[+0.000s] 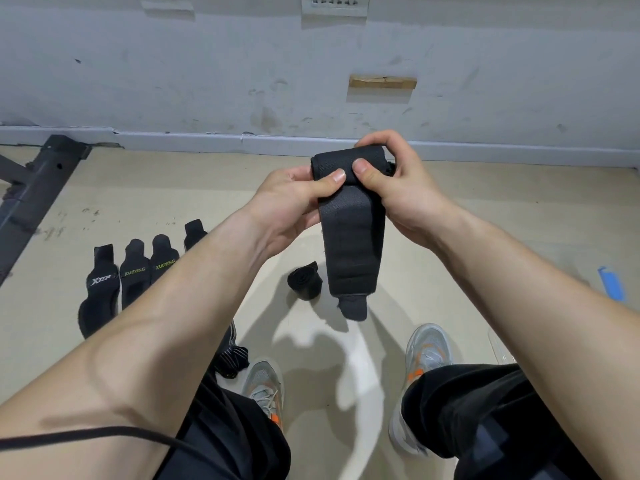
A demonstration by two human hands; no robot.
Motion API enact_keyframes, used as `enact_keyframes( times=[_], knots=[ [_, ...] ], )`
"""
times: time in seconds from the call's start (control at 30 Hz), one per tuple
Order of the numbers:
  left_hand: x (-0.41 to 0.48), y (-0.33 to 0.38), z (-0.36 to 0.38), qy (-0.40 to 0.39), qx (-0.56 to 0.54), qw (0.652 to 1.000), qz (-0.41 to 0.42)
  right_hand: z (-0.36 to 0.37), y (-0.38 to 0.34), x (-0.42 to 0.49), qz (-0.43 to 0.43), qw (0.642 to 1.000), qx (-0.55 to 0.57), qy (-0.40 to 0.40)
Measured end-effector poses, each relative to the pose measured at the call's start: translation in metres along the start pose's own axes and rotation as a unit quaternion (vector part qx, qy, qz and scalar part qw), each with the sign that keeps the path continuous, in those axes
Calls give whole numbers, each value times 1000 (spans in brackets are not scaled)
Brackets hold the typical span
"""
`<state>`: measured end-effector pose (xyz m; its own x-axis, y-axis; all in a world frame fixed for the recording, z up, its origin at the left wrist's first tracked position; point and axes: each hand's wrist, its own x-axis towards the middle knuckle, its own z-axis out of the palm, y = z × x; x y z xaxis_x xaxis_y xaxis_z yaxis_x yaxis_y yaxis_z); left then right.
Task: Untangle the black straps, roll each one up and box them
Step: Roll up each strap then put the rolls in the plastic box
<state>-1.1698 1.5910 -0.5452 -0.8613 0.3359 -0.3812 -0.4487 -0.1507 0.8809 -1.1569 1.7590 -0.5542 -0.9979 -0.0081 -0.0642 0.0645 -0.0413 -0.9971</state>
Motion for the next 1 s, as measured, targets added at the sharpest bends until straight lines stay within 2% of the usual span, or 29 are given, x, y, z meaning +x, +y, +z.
enact_keyframes(
  times=[0.13, 0.3, 0.53, 0.67, 0.83, 1.0],
  knots=[
    [-2, 8, -1, 6, -19, 999, -31, 1, -1, -2, -2, 1000, -25, -6],
    [-2, 7, -2, 27, 22, 999, 20, 0, -2, -1, -4, 996, -83, -25],
    [2, 6, -8, 35, 26, 998, 54, -1, -8, 0, 92, 991, -84, -44],
    [7, 2, -10, 38, 79, 992, 93, 2, -4, 1, 75, 995, -52, -26],
    [9, -1, -8, 18, 118, 982, 144, -2, 1, 5, 41, 998, 38, -38],
    [9, -3, -8, -12, 57, 992, 111, -2, 0, 5, 18, 998, 51, -34]
  ],
)
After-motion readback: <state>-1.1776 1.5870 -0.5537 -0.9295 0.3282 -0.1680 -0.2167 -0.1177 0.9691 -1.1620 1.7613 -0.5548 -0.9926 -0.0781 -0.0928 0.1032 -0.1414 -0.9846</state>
